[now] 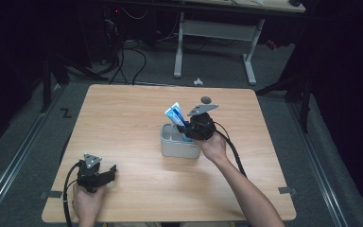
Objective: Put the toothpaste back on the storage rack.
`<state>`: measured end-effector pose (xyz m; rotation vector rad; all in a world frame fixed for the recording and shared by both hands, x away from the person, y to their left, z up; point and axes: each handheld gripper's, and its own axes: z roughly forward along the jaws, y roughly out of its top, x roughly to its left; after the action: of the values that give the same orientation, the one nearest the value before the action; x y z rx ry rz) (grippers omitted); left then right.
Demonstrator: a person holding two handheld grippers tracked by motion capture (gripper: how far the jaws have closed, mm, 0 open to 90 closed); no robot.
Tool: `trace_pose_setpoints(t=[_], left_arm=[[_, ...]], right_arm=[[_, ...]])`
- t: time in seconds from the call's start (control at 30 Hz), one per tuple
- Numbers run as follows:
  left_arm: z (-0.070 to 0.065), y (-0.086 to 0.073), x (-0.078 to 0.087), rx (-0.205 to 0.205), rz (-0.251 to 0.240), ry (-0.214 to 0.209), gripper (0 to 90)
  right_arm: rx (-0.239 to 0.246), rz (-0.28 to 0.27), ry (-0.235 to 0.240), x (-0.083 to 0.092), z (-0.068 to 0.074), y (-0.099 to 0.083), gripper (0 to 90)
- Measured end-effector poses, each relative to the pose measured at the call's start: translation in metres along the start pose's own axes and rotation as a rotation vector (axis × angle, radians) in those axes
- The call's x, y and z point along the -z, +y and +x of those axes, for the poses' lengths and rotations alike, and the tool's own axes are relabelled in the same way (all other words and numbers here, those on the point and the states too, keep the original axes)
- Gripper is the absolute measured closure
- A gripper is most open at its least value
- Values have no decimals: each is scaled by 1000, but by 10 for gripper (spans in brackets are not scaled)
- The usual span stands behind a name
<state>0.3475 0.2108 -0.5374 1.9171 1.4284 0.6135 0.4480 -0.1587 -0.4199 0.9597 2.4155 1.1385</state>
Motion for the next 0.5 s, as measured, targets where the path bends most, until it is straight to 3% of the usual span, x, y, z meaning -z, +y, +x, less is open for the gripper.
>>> trace_pose_setpoints(t=[0.5], left_arm=[[0,0,0,0,0,0,260]], right_arm=[[0,2,16,0,1,-1,710]])
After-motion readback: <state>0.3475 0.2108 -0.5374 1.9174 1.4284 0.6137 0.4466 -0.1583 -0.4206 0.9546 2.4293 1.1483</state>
